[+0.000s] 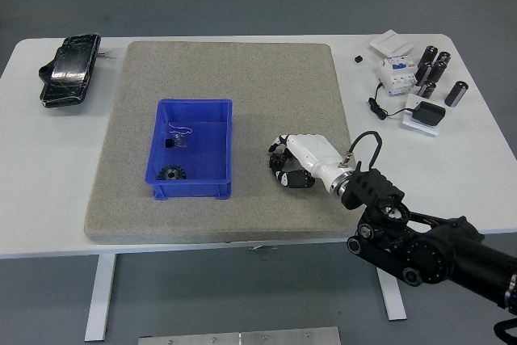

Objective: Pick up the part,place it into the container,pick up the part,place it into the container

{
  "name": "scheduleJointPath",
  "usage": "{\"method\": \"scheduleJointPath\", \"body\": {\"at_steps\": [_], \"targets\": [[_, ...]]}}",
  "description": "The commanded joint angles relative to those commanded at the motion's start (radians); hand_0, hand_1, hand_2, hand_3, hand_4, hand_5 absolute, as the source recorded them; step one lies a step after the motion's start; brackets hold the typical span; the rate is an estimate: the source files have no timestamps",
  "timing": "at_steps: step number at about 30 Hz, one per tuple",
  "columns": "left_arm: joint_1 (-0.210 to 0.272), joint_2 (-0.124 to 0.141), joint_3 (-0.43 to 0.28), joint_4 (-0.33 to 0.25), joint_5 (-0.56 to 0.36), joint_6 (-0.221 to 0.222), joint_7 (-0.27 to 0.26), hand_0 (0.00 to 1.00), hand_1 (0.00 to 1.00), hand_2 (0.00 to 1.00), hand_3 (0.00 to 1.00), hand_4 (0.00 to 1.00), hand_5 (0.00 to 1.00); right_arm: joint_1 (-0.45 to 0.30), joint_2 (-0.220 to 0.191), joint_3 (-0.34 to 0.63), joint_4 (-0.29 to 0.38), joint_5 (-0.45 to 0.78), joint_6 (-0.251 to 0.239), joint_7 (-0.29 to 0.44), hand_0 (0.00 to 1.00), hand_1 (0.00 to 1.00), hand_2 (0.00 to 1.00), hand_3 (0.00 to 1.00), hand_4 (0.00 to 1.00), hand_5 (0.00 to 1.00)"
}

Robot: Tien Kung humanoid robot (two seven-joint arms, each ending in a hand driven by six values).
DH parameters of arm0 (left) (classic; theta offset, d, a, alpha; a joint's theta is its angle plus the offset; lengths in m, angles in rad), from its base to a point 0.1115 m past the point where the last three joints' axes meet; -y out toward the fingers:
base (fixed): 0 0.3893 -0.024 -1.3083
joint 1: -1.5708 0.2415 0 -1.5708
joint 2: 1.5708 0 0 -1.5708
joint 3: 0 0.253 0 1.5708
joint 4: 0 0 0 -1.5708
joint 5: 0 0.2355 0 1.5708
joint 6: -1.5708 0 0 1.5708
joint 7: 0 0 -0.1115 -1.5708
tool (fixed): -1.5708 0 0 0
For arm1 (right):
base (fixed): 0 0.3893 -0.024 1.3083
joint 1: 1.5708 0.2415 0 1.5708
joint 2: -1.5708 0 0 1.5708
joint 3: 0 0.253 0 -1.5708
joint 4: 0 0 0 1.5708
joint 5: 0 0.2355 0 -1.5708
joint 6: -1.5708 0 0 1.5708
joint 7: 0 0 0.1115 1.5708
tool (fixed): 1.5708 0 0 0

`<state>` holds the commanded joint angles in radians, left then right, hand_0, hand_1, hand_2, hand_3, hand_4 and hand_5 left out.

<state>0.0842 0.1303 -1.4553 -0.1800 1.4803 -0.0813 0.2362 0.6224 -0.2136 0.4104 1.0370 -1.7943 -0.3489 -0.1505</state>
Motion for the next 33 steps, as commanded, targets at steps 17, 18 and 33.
{"method": "scheduleJointPath", "body": {"at_steps": [17, 18, 33], "targets": [[0.001, -0.001, 0.000, 0.000, 0.001, -0.001, 0.002, 0.672, 0.646, 0.622, 0.635, 0.708, 0.565, 0.095, 0.093, 0.050, 0.108, -0.040, -0.040, 0.009, 0.501, 0.502, 0.388, 0.678, 0.563, 0.002], [0.001, -0.001, 0.000, 0.000, 0.001, -0.001, 0.003, 0.672, 0.646, 0.622, 0.637, 0.712, 0.569, 0.100, 0.108, 0.044, 0.116, -0.041, -0.043, 0.010, 0.506, 0.503, 0.387, 0.678, 0.563, 0.002], [-0.005, 0.001, -0.004, 0.000, 0.007, -0.002, 0.005, 0.673, 0.645, 0.622, 0.638, 0.721, 0.579, 0.131, 0.190, -0.043, 0.077, -0.155, -0.007, -0.031, 0.868, 0.821, 0.815, 0.748, 0.597, 0.325]]}}
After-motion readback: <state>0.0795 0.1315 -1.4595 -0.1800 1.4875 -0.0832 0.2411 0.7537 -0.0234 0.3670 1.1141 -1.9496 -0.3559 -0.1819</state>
